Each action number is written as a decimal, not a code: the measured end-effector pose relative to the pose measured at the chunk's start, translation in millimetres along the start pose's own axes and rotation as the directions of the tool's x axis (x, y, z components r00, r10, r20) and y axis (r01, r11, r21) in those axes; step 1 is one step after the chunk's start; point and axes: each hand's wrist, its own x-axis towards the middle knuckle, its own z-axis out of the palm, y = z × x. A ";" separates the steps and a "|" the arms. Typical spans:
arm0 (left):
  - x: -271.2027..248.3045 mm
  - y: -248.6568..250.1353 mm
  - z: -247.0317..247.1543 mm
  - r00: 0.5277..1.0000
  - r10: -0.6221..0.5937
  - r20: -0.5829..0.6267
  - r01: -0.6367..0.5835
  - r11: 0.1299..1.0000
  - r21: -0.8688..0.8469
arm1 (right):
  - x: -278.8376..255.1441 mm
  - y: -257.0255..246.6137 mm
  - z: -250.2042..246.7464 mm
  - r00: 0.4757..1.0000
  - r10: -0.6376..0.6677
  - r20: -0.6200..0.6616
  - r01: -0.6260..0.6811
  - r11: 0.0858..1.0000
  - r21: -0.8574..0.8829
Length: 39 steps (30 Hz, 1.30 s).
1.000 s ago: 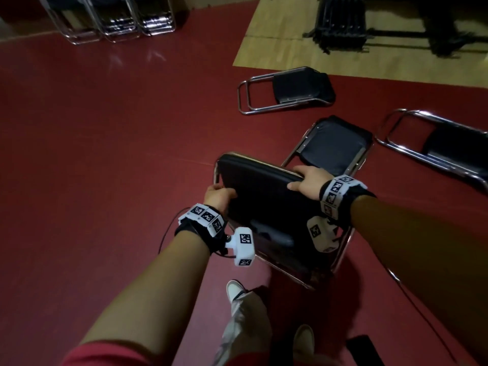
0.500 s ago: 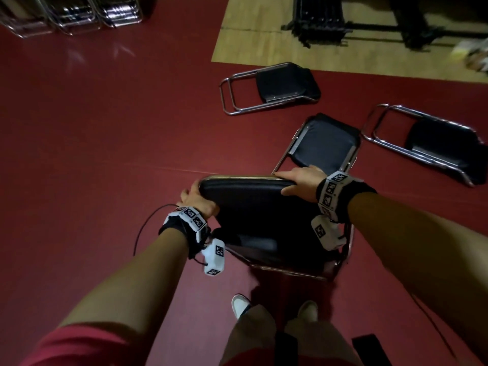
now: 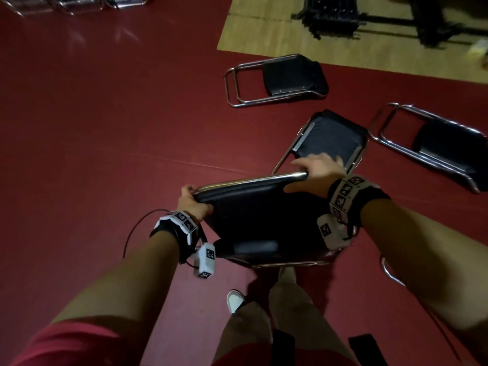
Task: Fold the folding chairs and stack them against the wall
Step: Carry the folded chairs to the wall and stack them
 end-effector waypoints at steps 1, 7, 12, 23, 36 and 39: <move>0.9 0.2 2.1 1.000 -0.015 0.008 0.016 0.999 -0.046 | -0.2 5.6 0.1 0.998 0.055 -0.038 -0.055 0.998 0.015; 6.4 -3.7 24.0 0.982 -0.187 -0.015 0.184 0.976 -0.119 | 17.0 48.9 -3.6 0.978 0.123 -0.166 -0.068 0.950 0.304; 0.6 22.2 53.6 0.982 -0.190 -0.012 0.183 0.959 -0.216 | 28.3 98.9 8.7 0.933 0.324 -0.155 -0.209 0.841 0.499; -2.4 59.9 89.8 0.968 -0.247 -0.048 0.186 0.833 -0.522 | 43.9 158.9 1.2 0.973 0.217 -0.079 -0.085 0.657 0.749; 65.7 35.6 35.5 0.920 -0.386 0.060 0.365 0.793 -0.487 | 97.6 90.5 6.4 0.921 0.368 -0.127 -0.132 0.602 0.788; 90.1 26.7 -3.6 0.916 -0.393 0.081 0.383 0.793 -0.473 | 115.5 39.5 -4.4 0.922 0.352 -0.163 -0.125 0.667 0.735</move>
